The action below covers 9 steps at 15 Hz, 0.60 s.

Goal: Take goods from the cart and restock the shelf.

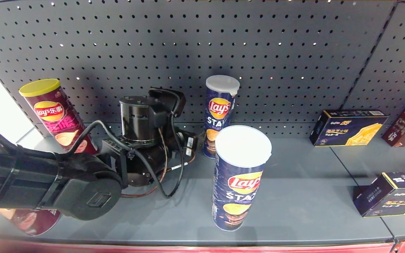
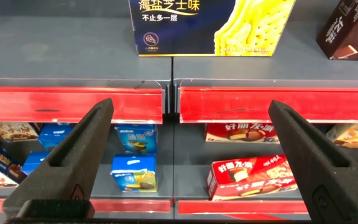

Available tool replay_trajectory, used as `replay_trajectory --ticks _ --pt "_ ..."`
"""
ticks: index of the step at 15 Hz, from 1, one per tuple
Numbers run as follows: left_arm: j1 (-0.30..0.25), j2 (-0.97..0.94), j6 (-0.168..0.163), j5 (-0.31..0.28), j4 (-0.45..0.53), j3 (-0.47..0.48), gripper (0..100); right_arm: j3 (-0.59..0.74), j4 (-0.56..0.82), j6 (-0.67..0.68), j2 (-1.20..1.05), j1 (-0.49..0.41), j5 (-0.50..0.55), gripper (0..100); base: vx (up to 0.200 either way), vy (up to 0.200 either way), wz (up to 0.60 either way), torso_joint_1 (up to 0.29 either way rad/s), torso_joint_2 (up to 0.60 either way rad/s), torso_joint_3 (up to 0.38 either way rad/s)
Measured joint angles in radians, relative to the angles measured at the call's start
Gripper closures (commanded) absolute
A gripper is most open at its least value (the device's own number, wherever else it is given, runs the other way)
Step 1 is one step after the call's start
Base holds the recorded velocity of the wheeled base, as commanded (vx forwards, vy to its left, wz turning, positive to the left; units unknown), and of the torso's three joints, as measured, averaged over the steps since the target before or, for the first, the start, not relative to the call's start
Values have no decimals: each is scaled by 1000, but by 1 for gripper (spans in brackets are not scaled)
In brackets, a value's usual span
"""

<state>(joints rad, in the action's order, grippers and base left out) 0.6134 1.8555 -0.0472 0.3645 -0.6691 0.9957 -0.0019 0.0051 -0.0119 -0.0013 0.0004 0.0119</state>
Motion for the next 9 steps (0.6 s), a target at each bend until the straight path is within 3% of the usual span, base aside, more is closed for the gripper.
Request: replay_trajectory --ticks 5,9 --pt "27 -62 -6 -1 5 -73 0 0 0 0 0 1 0 0 0 0 0 0 0 0" --pt "55 -219 -11 0 9 -209 0 0 0 0 0 1 0 0 0 0 0 0 0 0"
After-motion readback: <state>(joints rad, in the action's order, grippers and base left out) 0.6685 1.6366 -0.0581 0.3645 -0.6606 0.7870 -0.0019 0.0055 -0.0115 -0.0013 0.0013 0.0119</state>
